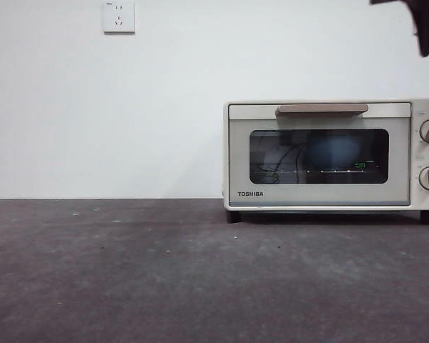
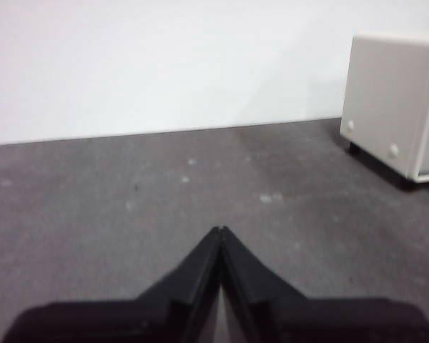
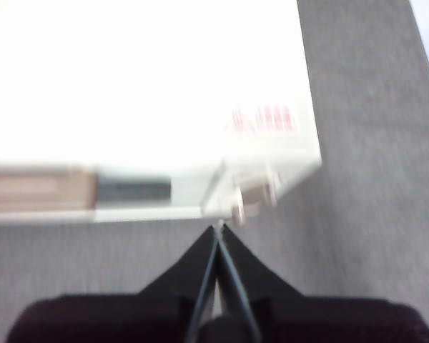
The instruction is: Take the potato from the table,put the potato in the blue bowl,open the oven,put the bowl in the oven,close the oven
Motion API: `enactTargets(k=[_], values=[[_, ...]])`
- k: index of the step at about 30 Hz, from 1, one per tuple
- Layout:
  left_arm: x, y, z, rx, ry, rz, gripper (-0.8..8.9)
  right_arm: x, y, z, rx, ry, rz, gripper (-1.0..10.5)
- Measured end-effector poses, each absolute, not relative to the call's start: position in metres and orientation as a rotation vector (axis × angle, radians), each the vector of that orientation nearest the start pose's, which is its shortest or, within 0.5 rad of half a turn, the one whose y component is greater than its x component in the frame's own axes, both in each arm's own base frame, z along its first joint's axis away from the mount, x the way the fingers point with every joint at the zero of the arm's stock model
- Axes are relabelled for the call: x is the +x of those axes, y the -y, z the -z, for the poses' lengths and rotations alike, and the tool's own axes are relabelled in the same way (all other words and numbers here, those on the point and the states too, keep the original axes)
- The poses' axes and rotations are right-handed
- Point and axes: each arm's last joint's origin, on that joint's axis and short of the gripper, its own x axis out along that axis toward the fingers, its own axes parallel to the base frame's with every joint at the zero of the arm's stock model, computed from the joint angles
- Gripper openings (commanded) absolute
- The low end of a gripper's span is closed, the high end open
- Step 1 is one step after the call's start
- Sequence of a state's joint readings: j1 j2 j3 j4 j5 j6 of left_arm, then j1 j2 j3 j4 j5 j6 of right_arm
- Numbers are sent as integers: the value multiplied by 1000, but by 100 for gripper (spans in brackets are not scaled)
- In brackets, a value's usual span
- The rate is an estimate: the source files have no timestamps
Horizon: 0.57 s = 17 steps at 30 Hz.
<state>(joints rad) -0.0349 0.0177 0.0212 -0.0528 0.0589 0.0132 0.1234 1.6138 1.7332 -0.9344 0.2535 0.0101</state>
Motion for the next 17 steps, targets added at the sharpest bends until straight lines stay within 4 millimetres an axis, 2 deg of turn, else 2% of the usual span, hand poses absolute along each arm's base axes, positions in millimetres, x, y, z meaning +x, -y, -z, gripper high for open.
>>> enactTargets(k=[5, 10, 17], values=[[97, 3, -155, 12, -138, 58, -4, 351, -36, -385, -123, -694, 128, -1], [96, 1, -151, 9, -174, 33, -4, 356, -37, -391, -108, -618, 129, -1], [96, -1, -152, 0, -171, 12, -4, 357, -37, -392, -105, -600, 129, -1]])
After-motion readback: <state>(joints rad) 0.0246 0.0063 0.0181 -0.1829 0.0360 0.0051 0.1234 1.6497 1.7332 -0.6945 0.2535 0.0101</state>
